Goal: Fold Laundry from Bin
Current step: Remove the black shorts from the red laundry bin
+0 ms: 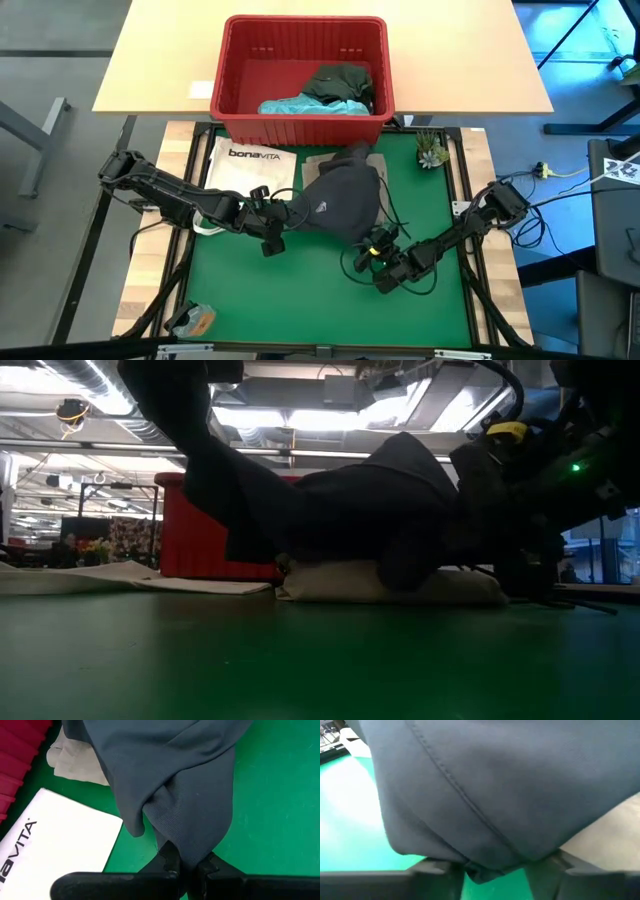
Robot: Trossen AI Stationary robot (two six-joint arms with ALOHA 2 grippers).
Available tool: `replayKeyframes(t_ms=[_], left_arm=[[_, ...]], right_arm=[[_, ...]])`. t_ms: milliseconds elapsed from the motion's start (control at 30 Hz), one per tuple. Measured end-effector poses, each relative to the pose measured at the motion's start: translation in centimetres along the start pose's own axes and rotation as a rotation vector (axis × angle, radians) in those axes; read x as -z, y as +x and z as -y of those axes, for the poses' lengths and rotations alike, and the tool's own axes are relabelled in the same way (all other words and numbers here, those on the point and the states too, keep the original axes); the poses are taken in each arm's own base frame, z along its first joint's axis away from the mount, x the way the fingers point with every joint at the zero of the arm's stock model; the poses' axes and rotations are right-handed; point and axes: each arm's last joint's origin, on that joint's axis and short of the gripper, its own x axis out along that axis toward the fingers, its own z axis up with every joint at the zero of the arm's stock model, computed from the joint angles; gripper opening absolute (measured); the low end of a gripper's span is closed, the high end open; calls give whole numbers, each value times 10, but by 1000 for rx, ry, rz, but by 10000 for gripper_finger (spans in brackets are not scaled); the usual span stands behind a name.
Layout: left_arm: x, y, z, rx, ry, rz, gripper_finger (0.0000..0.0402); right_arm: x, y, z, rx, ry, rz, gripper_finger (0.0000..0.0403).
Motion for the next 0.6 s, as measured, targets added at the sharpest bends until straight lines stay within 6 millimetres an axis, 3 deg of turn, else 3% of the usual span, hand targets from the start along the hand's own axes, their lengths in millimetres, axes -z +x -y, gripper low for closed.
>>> replayKeyframes(t_ms=[233, 433, 600], left_arm=[[0, 0, 0, -5, 1, 3, 0], [2, 0, -1, -9, 35, -17, 0], [8, 0, -1, 39, 93, -98, 0]], right_arm=[[0, 0, 0, 0, -37, -1, 17], [-13, -10, -4, -115, -150, -136, 31], [-43, -28, -5, -169, -264, -235, 14]])
